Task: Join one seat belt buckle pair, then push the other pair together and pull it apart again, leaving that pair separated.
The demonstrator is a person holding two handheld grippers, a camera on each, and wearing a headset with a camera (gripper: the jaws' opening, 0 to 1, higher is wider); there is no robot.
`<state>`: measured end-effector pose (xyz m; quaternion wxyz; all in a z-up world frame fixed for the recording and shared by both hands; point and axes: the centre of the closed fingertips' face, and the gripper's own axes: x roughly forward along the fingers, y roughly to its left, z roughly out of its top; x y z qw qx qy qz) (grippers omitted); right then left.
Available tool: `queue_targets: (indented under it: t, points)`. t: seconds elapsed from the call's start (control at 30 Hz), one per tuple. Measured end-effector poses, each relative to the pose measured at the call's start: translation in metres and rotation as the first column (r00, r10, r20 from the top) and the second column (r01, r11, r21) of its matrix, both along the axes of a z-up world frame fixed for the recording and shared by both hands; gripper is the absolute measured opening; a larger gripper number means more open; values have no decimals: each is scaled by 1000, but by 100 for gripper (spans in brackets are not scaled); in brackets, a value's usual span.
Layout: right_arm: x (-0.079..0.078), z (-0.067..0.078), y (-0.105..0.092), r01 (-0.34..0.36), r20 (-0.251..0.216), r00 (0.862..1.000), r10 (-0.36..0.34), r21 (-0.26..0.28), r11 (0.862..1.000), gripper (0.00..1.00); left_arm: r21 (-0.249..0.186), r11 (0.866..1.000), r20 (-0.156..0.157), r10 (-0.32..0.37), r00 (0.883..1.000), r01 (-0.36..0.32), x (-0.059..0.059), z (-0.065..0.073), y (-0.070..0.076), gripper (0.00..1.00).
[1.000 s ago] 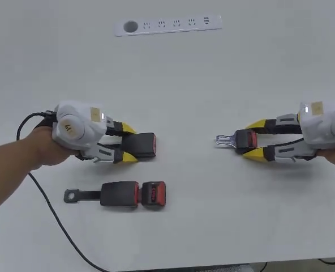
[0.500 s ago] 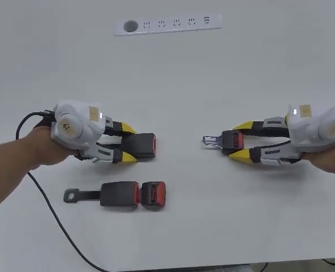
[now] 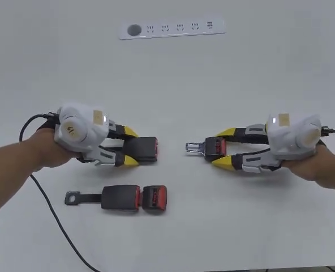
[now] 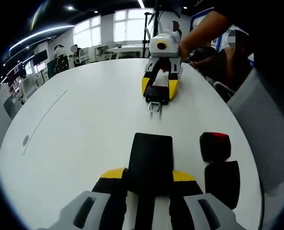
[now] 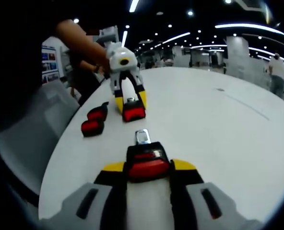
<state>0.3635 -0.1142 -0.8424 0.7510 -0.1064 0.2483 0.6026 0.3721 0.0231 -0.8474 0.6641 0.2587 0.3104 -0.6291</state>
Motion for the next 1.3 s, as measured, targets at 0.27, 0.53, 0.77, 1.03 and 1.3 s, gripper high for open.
queue_targets:
  t: [0.27,0.53,0.77,1.03,1.3]
  points:
    - [3,2,26,0,-16,1000,1,14,1000,35,4,1000,0,4,1000,-4,0,0,0,34]
    - [7,3,47,-2,-5,1000,2,23,1000,35,10,1000,0,-6,1000,6,0,-1,1,34]
    - [11,1,54,-43,7,999,44,-39,998,35,28,1000,0,-11,1000,11,-1,-1,2,34]
    - [15,-3,64,-56,-4,998,56,-75,996,35,32,999,5,-32,999,32,-6,-2,-2,34]
    - [16,-4,75,-60,-14,998,59,-79,995,34,44,998,4,-41,999,40,-5,-2,-3,33]
